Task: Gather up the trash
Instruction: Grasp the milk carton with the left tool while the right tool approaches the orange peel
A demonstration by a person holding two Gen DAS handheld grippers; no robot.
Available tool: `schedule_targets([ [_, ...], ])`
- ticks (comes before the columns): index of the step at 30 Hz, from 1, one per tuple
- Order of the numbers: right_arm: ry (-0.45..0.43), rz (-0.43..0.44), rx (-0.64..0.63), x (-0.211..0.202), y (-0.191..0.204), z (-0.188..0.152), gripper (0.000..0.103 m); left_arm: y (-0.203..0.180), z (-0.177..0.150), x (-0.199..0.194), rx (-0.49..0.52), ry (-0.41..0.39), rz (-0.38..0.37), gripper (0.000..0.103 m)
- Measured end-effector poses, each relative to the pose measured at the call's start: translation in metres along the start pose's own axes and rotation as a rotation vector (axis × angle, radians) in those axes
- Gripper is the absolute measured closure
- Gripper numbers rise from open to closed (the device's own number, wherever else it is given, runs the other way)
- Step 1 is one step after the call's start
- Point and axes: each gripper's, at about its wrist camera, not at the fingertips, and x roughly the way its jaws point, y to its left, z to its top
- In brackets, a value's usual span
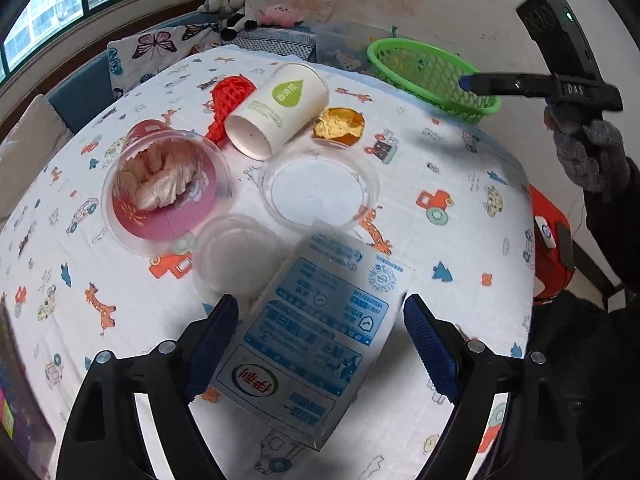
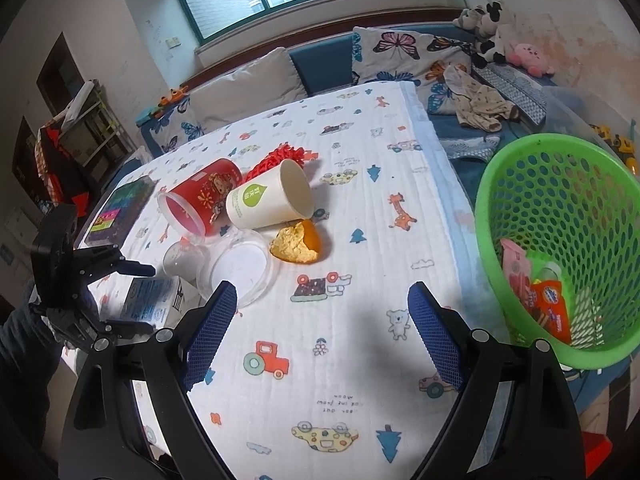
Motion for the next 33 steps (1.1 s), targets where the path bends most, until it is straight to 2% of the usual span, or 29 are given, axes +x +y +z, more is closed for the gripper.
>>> schedule_targets([
  [4, 0.009, 0.012, -0.013, 0.005, 0.005, 0.000, 0.016, -0.009, -0.003, -0.002, 0.033, 0.016, -0.024, 0.021],
  [11, 0.034, 0.010, -0.071, 0.021, 0.022, -0.002, 0.016, -0.017, 0.004, 0.010, 0.062, 0.019, 0.003, 0.021],
  [18, 0.042, -0.023, -0.156, 0.042, 0.039, -0.001, 0.016, -0.027, 0.004, 0.017, 0.074, 0.003, 0.085, 0.023],
  [21, 0.045, -0.051, -0.209, 0.056, 0.044, 0.001, 0.020, -0.033, 0.002, 0.014, 0.064, -0.016, 0.128, 0.028],
  [22, 0.049, -0.060, -0.222, 0.061, 0.044, 0.001, 0.022, -0.034, 0.001, 0.013, 0.058, -0.021, 0.135, 0.031],
  [29, 0.099, -0.099, -0.285, 0.093, 0.036, 0.002, 0.037, -0.030, -0.009, -0.009, -0.053, -0.078, 0.160, 0.033],
  [33, 0.114, -0.105, -0.321, 0.104, 0.033, 0.002, 0.040, -0.023, -0.011, -0.029, -0.142, -0.134, 0.168, 0.033],
])
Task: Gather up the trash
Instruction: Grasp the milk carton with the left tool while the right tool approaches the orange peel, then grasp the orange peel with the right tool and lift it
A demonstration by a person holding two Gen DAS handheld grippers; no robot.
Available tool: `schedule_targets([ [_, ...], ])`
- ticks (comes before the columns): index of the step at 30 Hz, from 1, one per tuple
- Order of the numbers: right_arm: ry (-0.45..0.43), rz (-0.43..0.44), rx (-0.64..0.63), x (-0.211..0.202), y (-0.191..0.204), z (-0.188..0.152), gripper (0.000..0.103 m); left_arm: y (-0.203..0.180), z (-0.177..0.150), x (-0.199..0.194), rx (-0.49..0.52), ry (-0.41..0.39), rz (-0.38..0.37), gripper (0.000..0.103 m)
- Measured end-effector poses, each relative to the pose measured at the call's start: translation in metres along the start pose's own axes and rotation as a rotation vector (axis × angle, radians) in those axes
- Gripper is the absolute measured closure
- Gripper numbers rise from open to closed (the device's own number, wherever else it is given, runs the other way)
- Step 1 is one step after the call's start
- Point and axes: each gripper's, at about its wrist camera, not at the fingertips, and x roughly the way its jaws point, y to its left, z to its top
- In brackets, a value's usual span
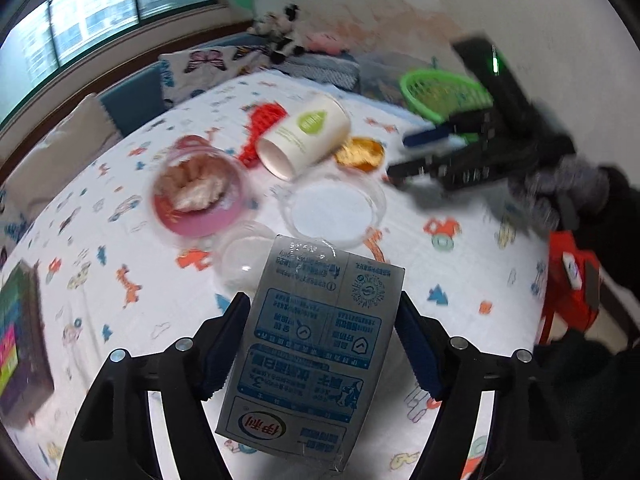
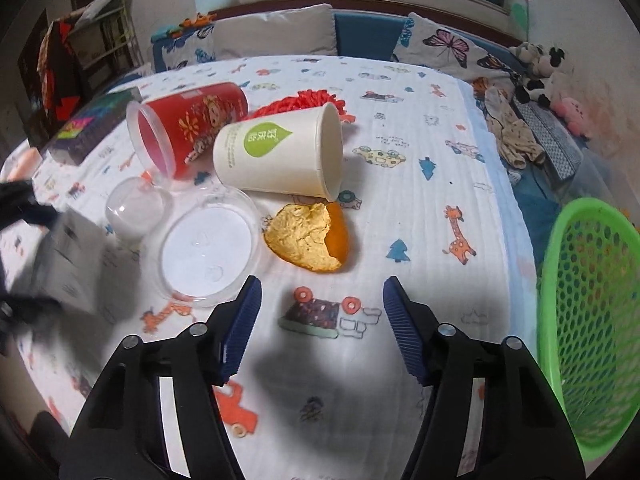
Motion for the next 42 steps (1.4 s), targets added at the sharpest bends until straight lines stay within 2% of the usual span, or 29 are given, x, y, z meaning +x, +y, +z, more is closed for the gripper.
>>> schedule_targets([
  [6, 0.006, 0.007, -0.031, 0.015, 0.000, 0.006, 0.042, 0.018, 0.005, -0.019, -0.137, -0.062, -0.006, 0.033],
  [8, 0.003, 0.009, -0.043, 0.020, 0.001, 0.009, 0.048, 0.022, 0.007, -0.021, -0.168, -0.073, -0.001, 0.033],
  [12, 0.000, 0.014, -0.055, 0.028, 0.005, 0.012, 0.052, 0.030, 0.009, -0.023, -0.223, -0.087, 0.003, 0.033],
  [15, -0.014, 0.012, -0.058, 0.028, 0.007, 0.012, 0.059, 0.032, 0.010, -0.025, -0.242, -0.093, 0.003, 0.033],
  [20, -0.035, 0.024, 0.001, 0.017, 0.000, 0.007, 0.066, 0.029, 0.018, -0.024, -0.242, -0.099, -0.003, 0.033],
  [36, -0.127, -0.014, 0.155, -0.053, -0.043, -0.026, 0.067, -0.011, 0.069, -0.008, -0.190, -0.135, -0.095, 0.033],
  [42, -0.174, -0.073, 0.221, -0.083, -0.073, -0.038, 0.067, -0.032, 0.096, 0.002, -0.168, -0.143, -0.131, 0.033],
])
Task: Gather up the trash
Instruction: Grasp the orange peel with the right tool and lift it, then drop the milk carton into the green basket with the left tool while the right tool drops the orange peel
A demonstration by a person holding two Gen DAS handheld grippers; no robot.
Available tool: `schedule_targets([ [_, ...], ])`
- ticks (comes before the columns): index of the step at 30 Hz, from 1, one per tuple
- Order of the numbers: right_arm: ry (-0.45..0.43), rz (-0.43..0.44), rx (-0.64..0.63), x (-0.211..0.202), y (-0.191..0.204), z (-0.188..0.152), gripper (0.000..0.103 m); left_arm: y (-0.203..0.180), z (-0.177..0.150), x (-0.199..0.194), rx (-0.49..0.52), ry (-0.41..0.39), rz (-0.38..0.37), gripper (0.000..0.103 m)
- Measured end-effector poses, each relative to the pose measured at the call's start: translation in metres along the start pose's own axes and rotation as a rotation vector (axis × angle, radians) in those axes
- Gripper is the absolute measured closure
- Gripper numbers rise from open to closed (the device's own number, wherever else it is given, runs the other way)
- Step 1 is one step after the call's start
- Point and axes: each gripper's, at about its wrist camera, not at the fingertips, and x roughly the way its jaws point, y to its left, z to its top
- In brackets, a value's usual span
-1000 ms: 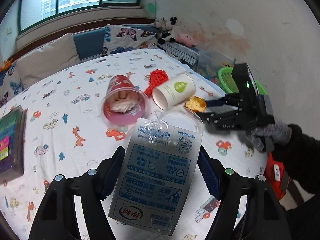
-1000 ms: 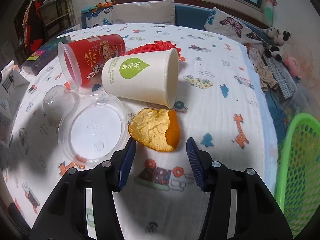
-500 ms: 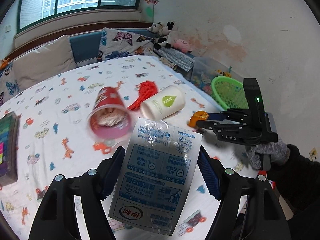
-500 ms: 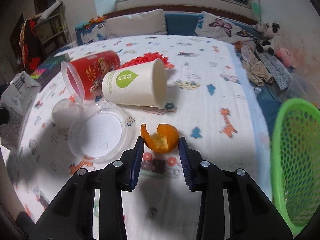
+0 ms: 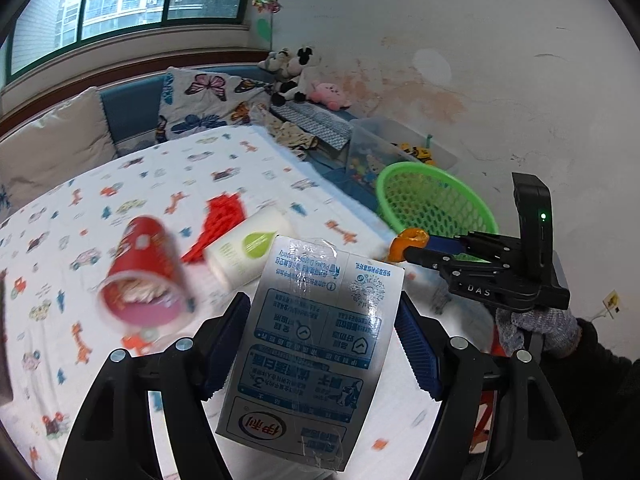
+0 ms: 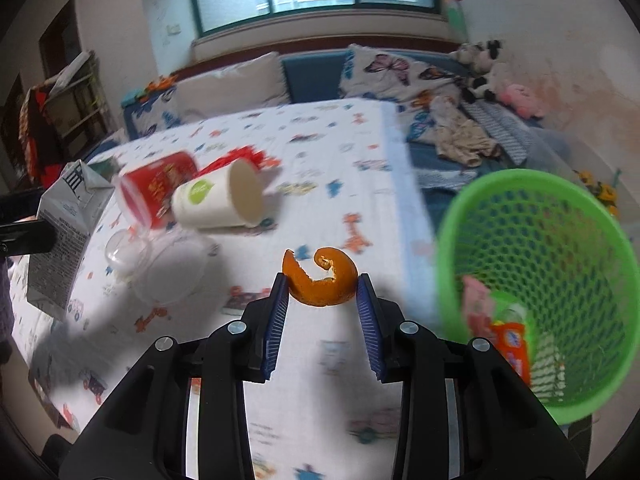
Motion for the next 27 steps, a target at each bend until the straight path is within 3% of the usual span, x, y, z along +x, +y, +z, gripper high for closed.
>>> schedule_targets([
  [17, -0.072, -0.261, 0.279, -0.035, -0.120, -0.025, 0.064, -0.092, 0.077, 0.078, 0.085, 0.003, -0.112, 0.033],
  [20, -0.094, -0.264, 0.335, -0.040, -0.134, -0.033, 0.055, -0.106, 0.091, 0.093, 0.091, 0.005, -0.118, 0.033],
  [27, -0.137, -0.248, 0.418, -0.059, -0.152, -0.048, 0.049, -0.132, 0.116, 0.127, 0.070, 0.006, -0.142, 0.033],
])
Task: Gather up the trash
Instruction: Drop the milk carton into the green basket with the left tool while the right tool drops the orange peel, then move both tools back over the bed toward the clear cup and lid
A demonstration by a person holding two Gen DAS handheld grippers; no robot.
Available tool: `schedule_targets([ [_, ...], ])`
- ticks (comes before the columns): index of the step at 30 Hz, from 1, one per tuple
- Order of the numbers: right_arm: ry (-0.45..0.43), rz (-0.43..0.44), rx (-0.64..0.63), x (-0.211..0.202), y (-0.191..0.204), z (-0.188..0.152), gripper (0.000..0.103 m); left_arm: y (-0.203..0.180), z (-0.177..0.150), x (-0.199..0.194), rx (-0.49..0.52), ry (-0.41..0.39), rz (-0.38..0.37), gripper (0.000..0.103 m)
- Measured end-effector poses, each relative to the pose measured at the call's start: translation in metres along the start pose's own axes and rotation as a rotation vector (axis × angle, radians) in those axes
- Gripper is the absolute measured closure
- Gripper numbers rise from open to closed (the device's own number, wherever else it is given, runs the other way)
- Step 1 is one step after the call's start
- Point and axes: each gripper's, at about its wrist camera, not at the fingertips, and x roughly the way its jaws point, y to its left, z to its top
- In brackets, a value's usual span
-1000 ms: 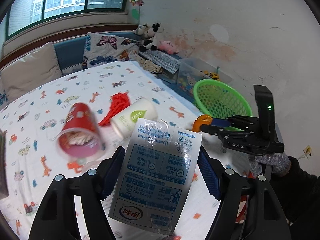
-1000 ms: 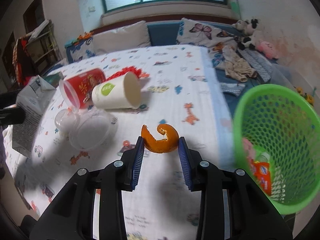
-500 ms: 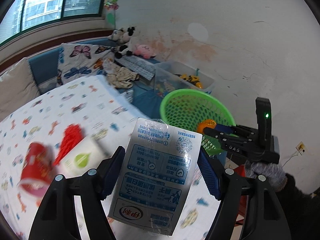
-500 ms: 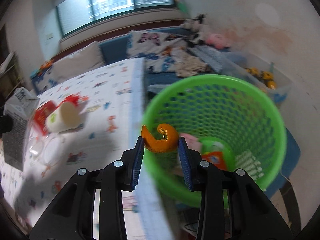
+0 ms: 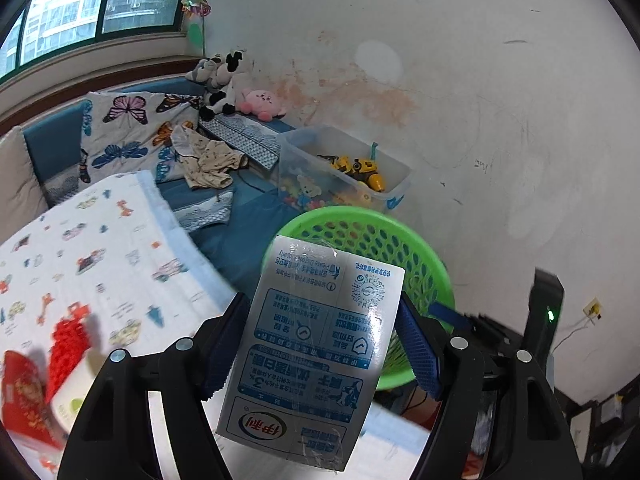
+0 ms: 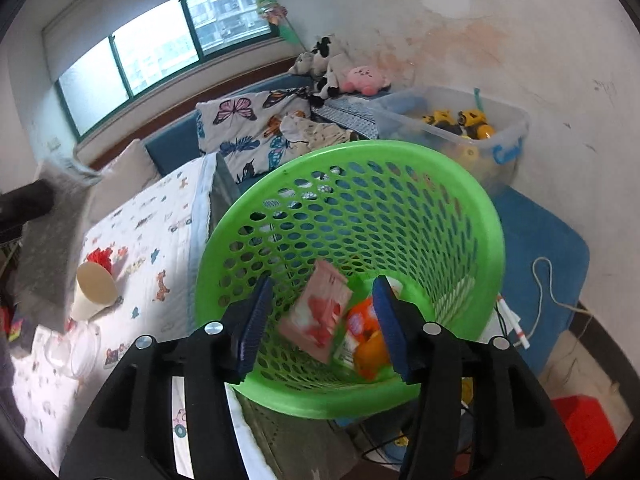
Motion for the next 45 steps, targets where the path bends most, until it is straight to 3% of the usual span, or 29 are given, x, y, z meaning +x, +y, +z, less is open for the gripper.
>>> schedule_targets([
  [10, -0.024, -0.018, -0.003, -0.023, -0.019, -0.004, 0.036, -0.027, 0.016, 0.054, -0.026, 0.030, -0.048, 0.033],
  [25, -0.037, -0.035, 0.009, -0.040, -0.029, -0.007, 0.028, -0.038, 0.011, 0.109, -0.083, 0.104, -0.078, 0.032],
  [28, -0.043, -0.035, 0.005, -0.043, -0.027, -0.007, 0.028, -0.037, 0.008, 0.112, -0.091, 0.116, -0.086, 0.025],
  [35, -0.047, -0.023, 0.002, -0.049, -0.023, -0.009, 0.027, -0.034, -0.002, 0.091, -0.074, 0.095, -0.073, 0.024],
  [45, -0.040, 0.028, -0.036, -0.054, 0.004, -0.011, 0.022, -0.003, -0.033, 0.010, -0.079, -0.008, 0.061, 0.024],
])
